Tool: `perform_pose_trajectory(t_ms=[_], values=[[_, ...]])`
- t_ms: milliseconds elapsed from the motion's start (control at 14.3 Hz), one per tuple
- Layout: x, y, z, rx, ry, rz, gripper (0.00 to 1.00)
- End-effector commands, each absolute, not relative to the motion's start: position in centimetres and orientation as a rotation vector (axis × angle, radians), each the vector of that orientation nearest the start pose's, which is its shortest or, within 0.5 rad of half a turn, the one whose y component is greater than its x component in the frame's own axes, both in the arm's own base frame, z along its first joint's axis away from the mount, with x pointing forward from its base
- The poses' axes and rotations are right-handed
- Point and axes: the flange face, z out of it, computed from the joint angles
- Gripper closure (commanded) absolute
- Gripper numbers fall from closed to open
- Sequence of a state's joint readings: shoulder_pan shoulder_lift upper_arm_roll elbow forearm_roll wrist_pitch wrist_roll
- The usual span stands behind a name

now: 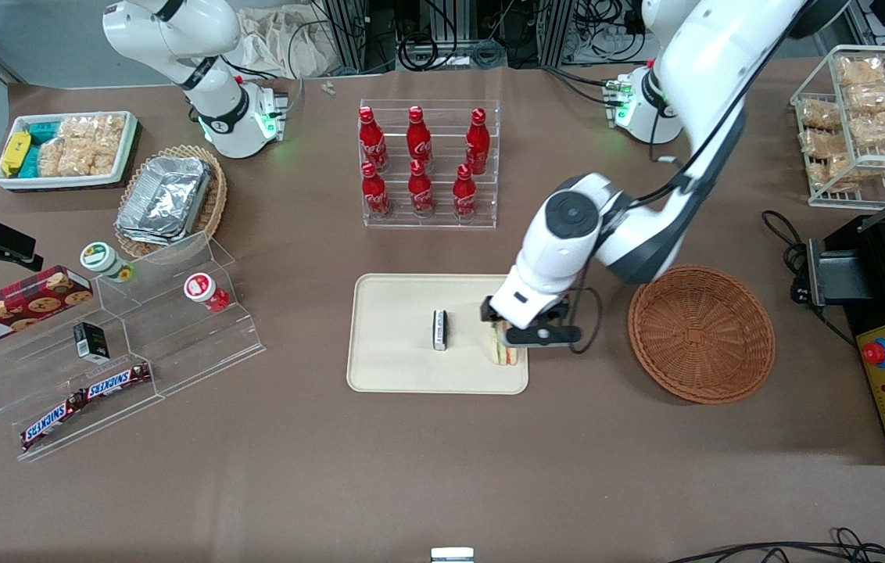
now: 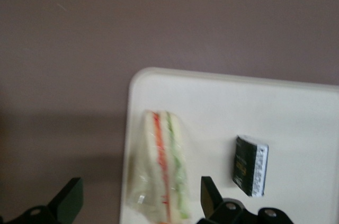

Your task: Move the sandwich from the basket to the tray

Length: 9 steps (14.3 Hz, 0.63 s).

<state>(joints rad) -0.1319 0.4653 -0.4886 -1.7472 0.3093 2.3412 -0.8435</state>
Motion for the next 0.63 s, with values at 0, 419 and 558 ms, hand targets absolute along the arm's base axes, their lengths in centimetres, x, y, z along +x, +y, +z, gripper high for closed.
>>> perform_pose_trajectory(t_ms=[0, 419, 558], values=[[57.5, -32.1, 41.8, -3.186, -0.294, -0.278, 0.0], [61.5, -20.9, 52.0, -3.166, -0.197, 0.021, 0.0], [60.6, -17.9, 55.3, -3.163, -0.118, 0.068, 0.0]])
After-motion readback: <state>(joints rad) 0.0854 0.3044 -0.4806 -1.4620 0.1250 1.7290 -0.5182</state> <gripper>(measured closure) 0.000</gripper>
